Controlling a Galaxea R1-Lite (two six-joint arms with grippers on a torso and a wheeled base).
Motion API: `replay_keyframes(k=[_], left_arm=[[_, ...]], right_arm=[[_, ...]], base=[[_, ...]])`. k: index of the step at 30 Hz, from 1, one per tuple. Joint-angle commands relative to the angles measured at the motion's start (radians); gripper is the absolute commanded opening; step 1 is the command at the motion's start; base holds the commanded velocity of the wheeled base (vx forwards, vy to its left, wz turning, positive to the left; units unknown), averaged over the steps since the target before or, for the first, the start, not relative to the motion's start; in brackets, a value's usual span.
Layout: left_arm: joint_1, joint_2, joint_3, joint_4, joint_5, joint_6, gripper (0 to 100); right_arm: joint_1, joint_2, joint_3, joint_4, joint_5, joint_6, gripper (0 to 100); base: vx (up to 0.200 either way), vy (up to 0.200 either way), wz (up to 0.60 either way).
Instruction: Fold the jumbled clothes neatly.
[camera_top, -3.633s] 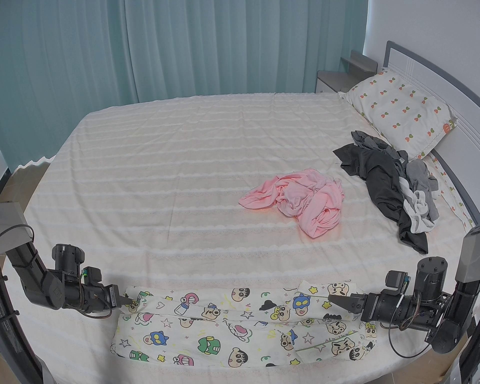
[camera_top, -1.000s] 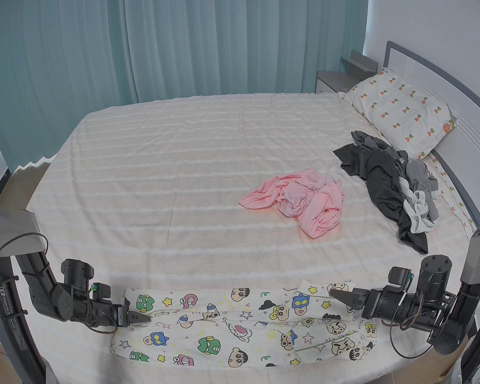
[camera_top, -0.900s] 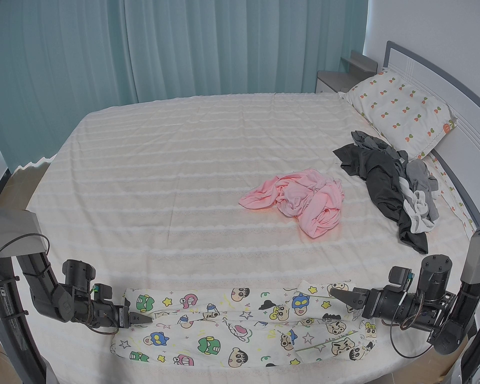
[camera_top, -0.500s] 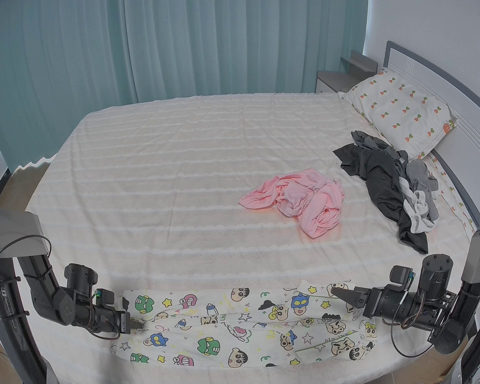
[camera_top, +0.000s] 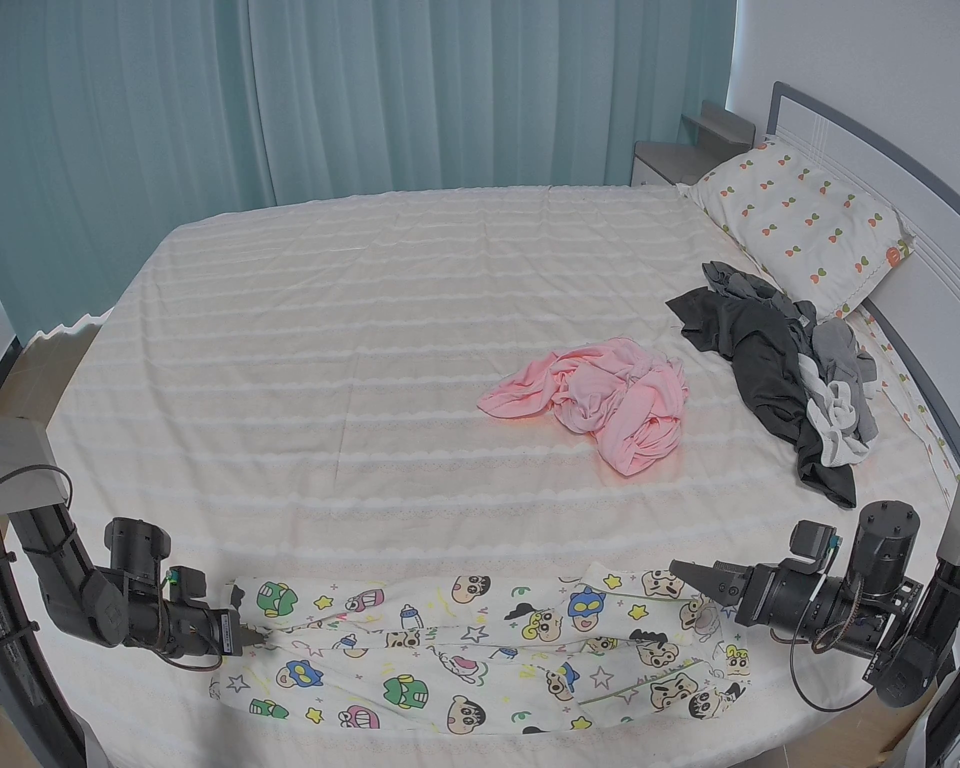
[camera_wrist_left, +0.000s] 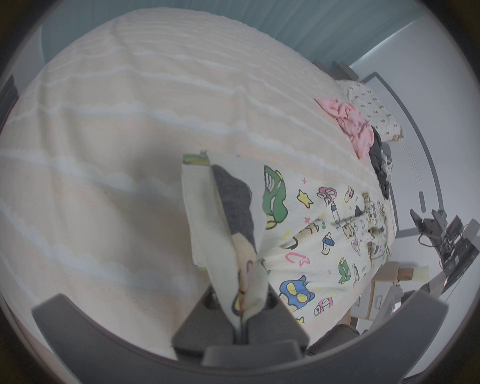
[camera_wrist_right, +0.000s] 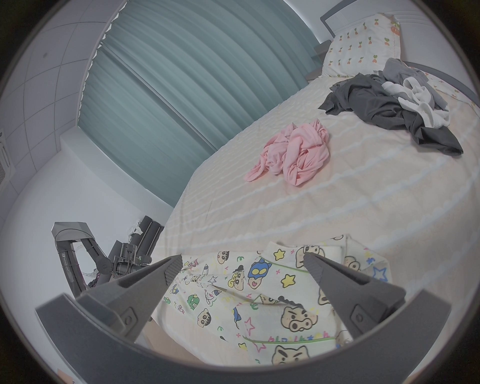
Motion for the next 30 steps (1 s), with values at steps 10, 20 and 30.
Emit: replay_keyframes(k=[10, 20, 30], left_arm=[[0.259, -0.065, -0.01, -0.001, -0.075, 0.009, 0], [0.574, -0.03, -0.207, 0.089, -0.139, 0.012, 0], [0.81, -0.014, -0.552, 0.43, -0.242, 0.015, 0]], right_arm=[[-0.014, -0.068, 0.018, -0.011, 0.003, 0.0, 100], [-0.014, -0.067, 0.018, -0.009, 0.005, 0.002, 100], [-0.014, -0.058, 0.018, -0.009, 0.005, 0.002, 100]], base=[[0.0, 0.0, 0.0], [0.0, 0.0, 0.0], [0.0, 0.0, 0.0]])
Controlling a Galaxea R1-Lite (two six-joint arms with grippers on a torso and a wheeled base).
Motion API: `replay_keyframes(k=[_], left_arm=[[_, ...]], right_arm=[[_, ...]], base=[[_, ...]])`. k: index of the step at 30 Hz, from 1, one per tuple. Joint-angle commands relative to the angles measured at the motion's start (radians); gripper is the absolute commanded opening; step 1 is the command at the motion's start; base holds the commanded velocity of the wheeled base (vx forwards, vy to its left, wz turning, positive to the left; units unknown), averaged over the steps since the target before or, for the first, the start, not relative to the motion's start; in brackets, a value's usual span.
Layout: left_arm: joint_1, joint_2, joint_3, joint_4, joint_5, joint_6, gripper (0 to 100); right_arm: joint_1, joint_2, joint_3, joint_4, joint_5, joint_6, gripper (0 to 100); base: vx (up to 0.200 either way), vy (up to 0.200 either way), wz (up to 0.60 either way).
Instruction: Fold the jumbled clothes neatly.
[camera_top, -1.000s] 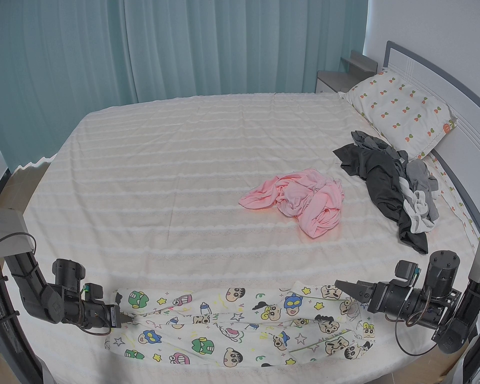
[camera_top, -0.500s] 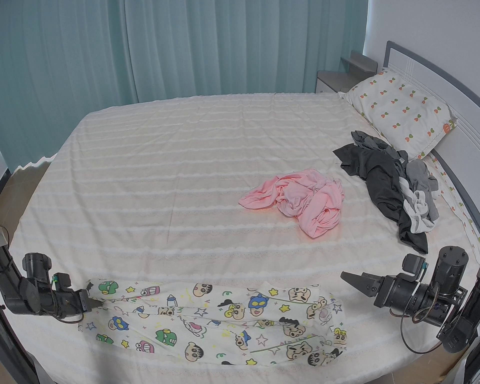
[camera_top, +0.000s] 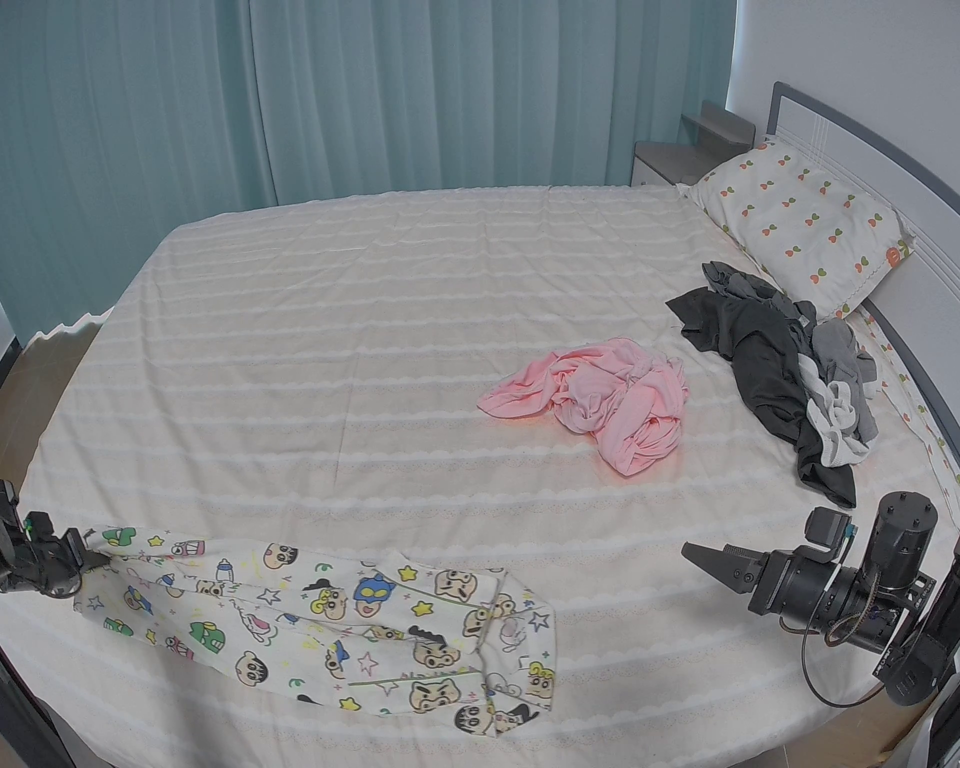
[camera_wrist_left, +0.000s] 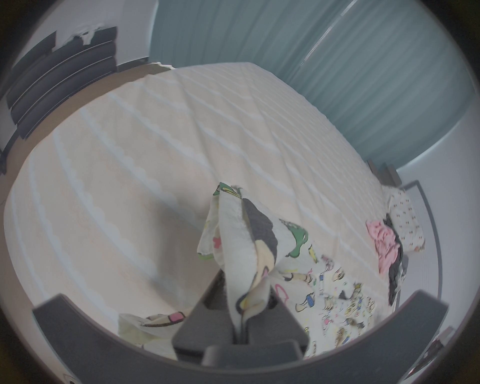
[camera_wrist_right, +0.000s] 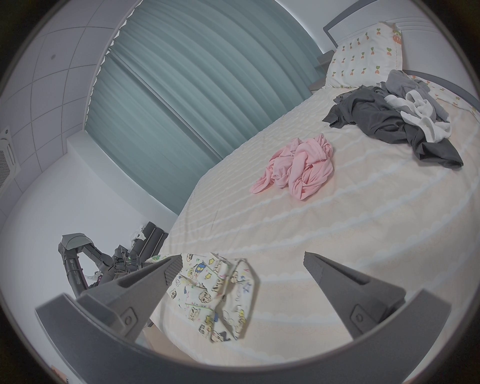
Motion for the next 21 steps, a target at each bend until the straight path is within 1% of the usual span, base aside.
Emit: replay_keyframes(k=[1, 2, 3, 5, 7, 11, 15, 19, 20, 21], left_arm=[[0.142, 0.019, -0.199, 0.148, -0.056, 0.001, 0], [0.17, 0.028, -0.258, 0.2, -0.079, -0.004, 0], [0.202, 0.039, -0.345, 0.297, -0.093, -0.004, 0], [0.206, 0.039, -0.419, 0.406, -0.097, 0.004, 0], [0.206, 0.031, -0.446, 0.459, -0.102, 0.006, 0], [0.206, -0.008, -0.426, 0.473, -0.102, 0.004, 0], [0.127, -0.087, -0.357, 0.475, -0.093, -0.004, 0], [-0.016, -0.222, -0.23, 0.473, -0.085, -0.004, 0], [-0.068, -0.262, -0.193, 0.472, -0.077, -0.004, 0], [-0.099, -0.286, -0.172, 0.472, -0.063, -0.005, 0]], right_arm=[[0.0, 0.007, 0.018, -0.009, 0.0, 0.0, 100], [0.0, 0.007, 0.018, -0.009, 0.0, 0.002, 100], [-0.003, 0.005, 0.018, -0.01, 0.0, 0.002, 100], [-0.009, 0.008, 0.018, -0.01, 0.003, 0.0, 100], [-0.01, 0.01, 0.018, -0.01, 0.009, 0.0, 100], [-0.012, 0.007, 0.018, -0.01, 0.013, 0.002, 100], [-0.02, 0.007, 0.018, -0.01, 0.014, 0.002, 100], [-0.021, 0.007, 0.018, -0.01, 0.014, 0.0, 100], [-0.021, 0.007, 0.018, -0.01, 0.014, 0.0, 100], [-0.021, 0.007, 0.018, -0.01, 0.014, 0.0, 100]], base=[[0.0, 0.0, 0.0], [0.0, 0.0, 0.0], [0.0, 0.0, 0.0], [0.0, 0.0, 0.0], [0.0, 0.0, 0.0], [0.0, 0.0, 0.0], [0.0, 0.0, 0.0], [0.0, 0.0, 0.0], [0.0, 0.0, 0.0], [0.0, 0.0, 0.0]])
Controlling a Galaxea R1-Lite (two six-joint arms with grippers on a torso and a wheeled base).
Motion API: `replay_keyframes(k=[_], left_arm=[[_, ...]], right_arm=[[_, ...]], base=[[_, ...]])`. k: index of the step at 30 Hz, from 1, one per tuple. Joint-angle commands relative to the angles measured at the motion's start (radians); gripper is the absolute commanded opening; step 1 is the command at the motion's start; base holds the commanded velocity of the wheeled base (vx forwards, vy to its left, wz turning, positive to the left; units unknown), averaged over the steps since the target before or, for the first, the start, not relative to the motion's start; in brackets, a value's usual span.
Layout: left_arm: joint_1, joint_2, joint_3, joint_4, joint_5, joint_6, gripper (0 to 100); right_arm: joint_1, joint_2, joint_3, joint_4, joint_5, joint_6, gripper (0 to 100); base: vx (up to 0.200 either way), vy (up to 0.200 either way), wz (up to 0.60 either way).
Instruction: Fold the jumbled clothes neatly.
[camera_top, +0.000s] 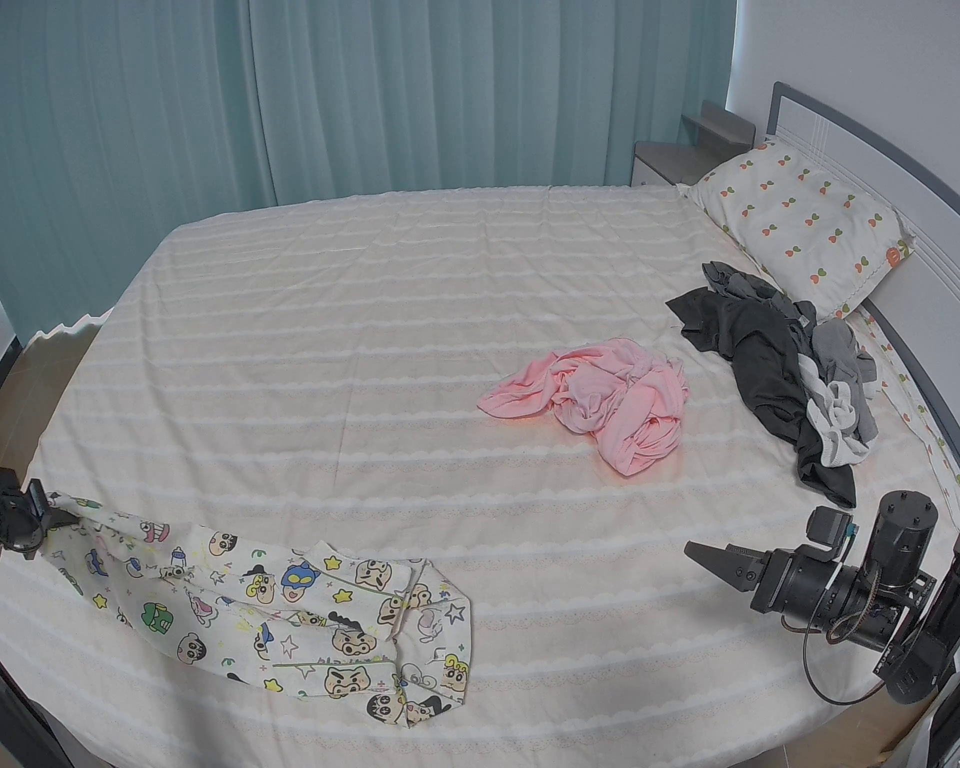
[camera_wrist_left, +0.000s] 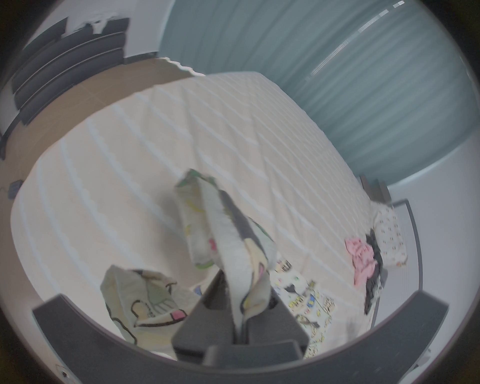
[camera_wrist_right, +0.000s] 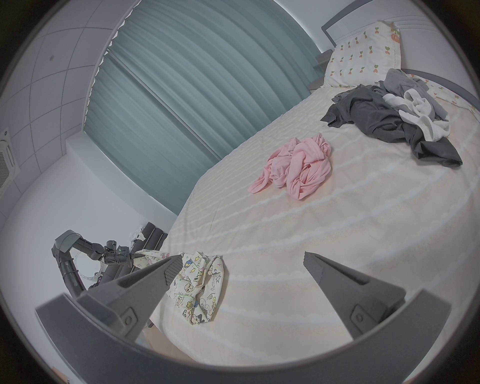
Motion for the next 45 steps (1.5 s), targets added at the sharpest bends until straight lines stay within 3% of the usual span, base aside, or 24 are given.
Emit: replay_keyframes(k=[1, 2, 3, 5, 9, 12, 16, 18, 20, 21, 26, 31, 34, 44, 45], left_arm=[[-0.224, -0.233, 0.174, -0.001, 0.053, -0.009, 0], [-0.283, -0.269, 0.202, -0.004, 0.085, -0.019, 0], [-0.283, -0.269, 0.202, -0.004, 0.085, -0.019, 0], [-0.441, -0.354, 0.254, -0.008, 0.146, -0.075, 0], [-0.662, -0.426, 0.276, -0.008, 0.246, -0.189, 0], [-0.852, -0.424, 0.274, -0.022, 0.38, -0.293, 0], [-1.062, -0.383, 0.286, -0.1, 0.496, -0.394, 0], [-1.146, -0.335, 0.294, -0.155, 0.553, -0.425, 0], [-1.146, -0.335, 0.294, -0.155, 0.553, -0.425, 0], [-1.248, -0.231, 0.295, -0.244, 0.672, -0.46, 0], [-1.363, -0.111, 0.305, -0.392, 0.746, -0.51, 0], [-1.449, -0.049, 0.286, -0.439, 0.795, -0.574, 0], [-1.465, 0.001, 0.274, -0.493, 0.846, -0.588, 0], [-1.479, 0.017, 0.272, -0.528, 0.847, -0.628, 0], [-1.482, 0.016, 0.272, -0.53, 0.846, -0.637, 100]], right_arm=[[-0.004, 0.002, 0.018, -0.01, 0.001, -0.001, 100], [-0.004, 0.0, 0.018, -0.01, 0.001, -0.001, 100], [-0.004, 0.0, 0.018, -0.01, 0.001, -0.001, 100], [-0.009, -0.001, 0.018, -0.01, 0.001, -0.001, 100], [-0.012, 0.0, 0.018, -0.012, 0.012, -0.001, 100], [-0.012, -0.001, 0.018, -0.012, 0.019, -0.001, 100], [-0.015, -0.001, 0.018, -0.012, 0.019, -0.001, 100], [-0.018, -0.001, 0.018, -0.012, 0.021, -0.001, 100], [-0.018, -0.001, 0.018, -0.012, 0.021, -0.001, 100], [-0.018, -0.003, 0.018, -0.012, 0.021, -0.001, 100], [-0.019, -0.003, 0.018, -0.012, 0.021, -0.001, 100], [-0.018, 0.002, 0.018, -0.01, 0.021, -0.001, 100], [-0.018, 0.002, 0.018, -0.01, 0.021, -0.001, 100], [-0.018, 0.005, 0.018, -0.01, 0.023, -0.002, 100], [-0.018, 0.005, 0.018, -0.009, 0.023, -0.002, 100]], base=[[0.0, 0.0, 0.0], [0.0, 0.0, 0.0], [0.0, 0.0, 0.0], [0.0, 0.0, 0.0], [0.0, 0.0, 0.0], [0.0, 0.0, 0.0], [0.0, 0.0, 0.0], [0.0, 0.0, 0.0], [0.0, 0.0, 0.0], [0.0, 0.0, 0.0], [0.0, 0.0, 0.0], [0.0, 0.0, 0.0], [0.0, 0.0, 0.0], [0.0, 0.0, 0.0], [0.0, 0.0, 0.0]])
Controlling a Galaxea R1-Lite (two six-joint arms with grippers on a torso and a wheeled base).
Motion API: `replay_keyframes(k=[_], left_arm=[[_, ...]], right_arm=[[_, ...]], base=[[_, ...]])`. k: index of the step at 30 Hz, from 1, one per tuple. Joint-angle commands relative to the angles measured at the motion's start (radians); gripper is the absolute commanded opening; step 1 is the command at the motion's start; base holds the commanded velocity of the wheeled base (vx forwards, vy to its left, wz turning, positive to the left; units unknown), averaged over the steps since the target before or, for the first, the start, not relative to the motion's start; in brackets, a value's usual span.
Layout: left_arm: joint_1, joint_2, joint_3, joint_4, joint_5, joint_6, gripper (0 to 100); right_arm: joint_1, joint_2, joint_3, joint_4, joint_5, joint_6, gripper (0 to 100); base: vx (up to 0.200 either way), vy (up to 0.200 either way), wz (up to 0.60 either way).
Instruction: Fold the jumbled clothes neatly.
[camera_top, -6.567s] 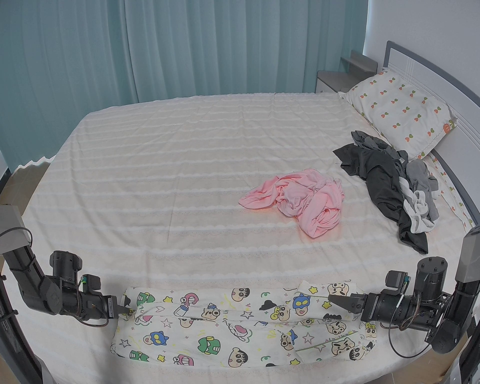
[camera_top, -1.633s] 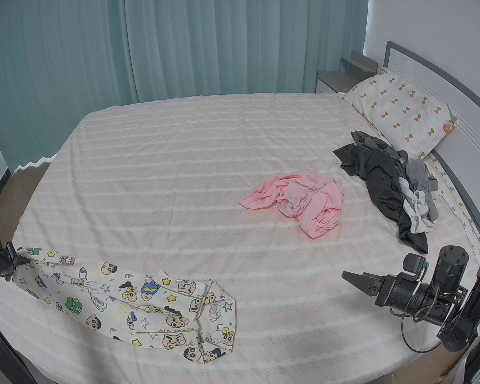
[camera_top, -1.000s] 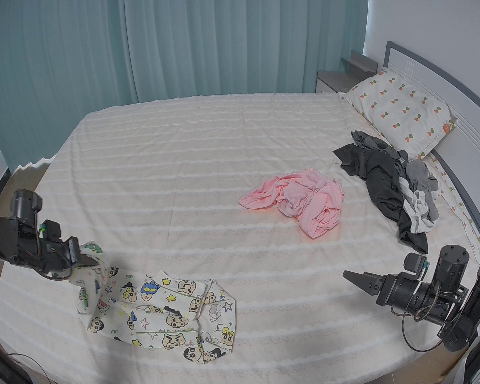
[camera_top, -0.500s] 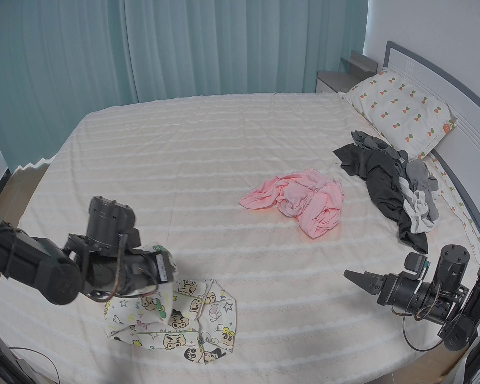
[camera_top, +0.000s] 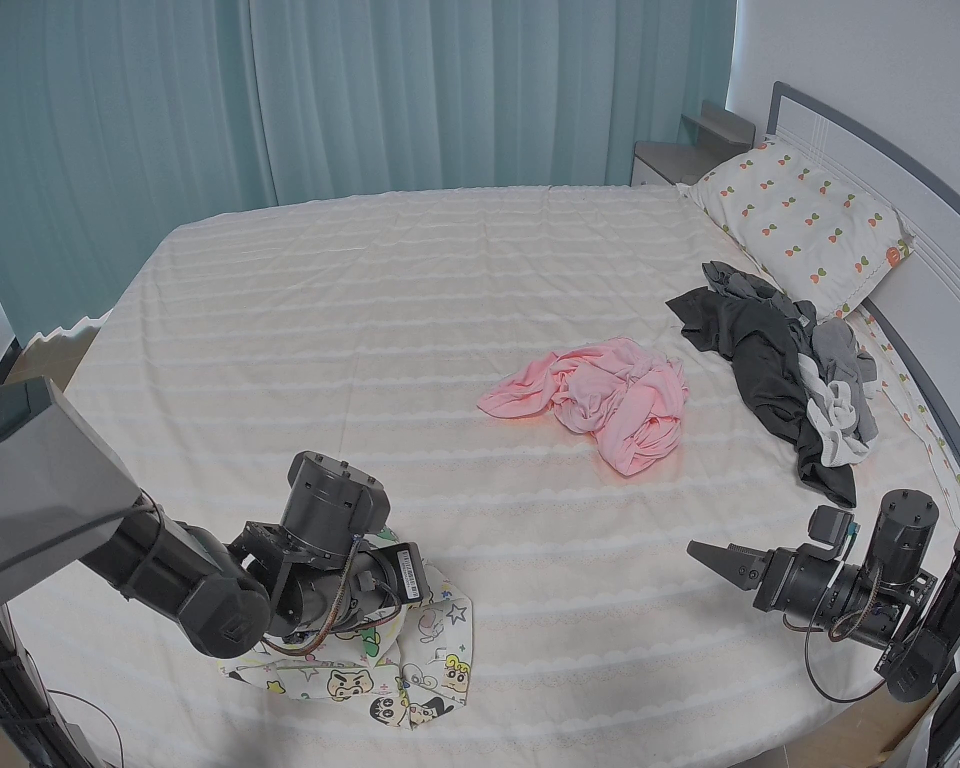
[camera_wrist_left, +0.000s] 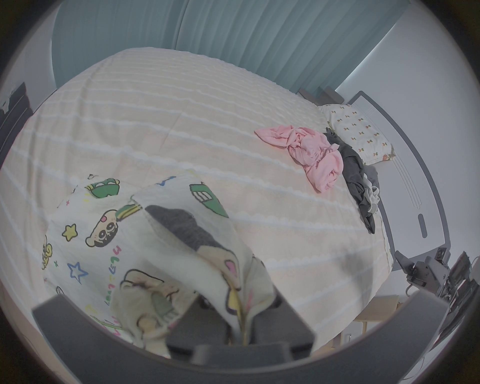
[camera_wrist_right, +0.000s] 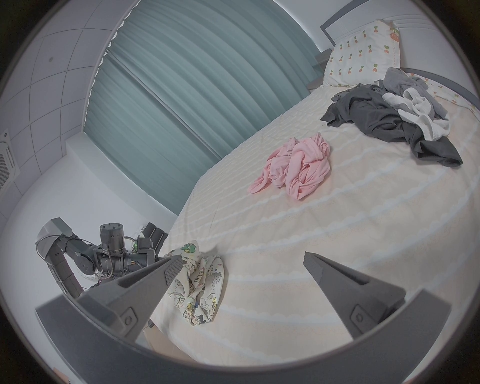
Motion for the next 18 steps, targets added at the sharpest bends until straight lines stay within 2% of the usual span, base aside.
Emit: replay_keyframes(k=[1, 7, 12, 13, 18], left_arm=[[-0.007, 0.018, 0.001, -0.002, -0.001, -0.012, 100], [-0.01, -0.001, 0.01, -0.002, -0.013, -0.037, 100], [-0.008, -0.083, 0.025, 0.006, -0.013, -0.04, 100], [-0.008, -0.143, 0.064, 0.004, -0.021, -0.038, 100], [-0.008, -0.215, 0.151, -0.002, -0.033, -0.038, 100]], right_arm=[[0.001, 0.002, 0.018, -0.011, 0.001, -0.001, 100], [0.001, 0.002, 0.018, -0.009, 0.0, -0.001, 100], [0.001, 0.002, 0.018, -0.009, 0.0, -0.001, 100], [0.002, 0.002, 0.018, -0.009, 0.0, -0.001, 100], [0.007, 0.004, 0.018, -0.008, 0.0, -0.001, 100]], base=[[0.0, 0.0, 0.0], [0.0, 0.0, 0.0], [0.0, 0.0, 0.0], [0.0, 0.0, 0.0], [0.0, 0.0, 0.0]])
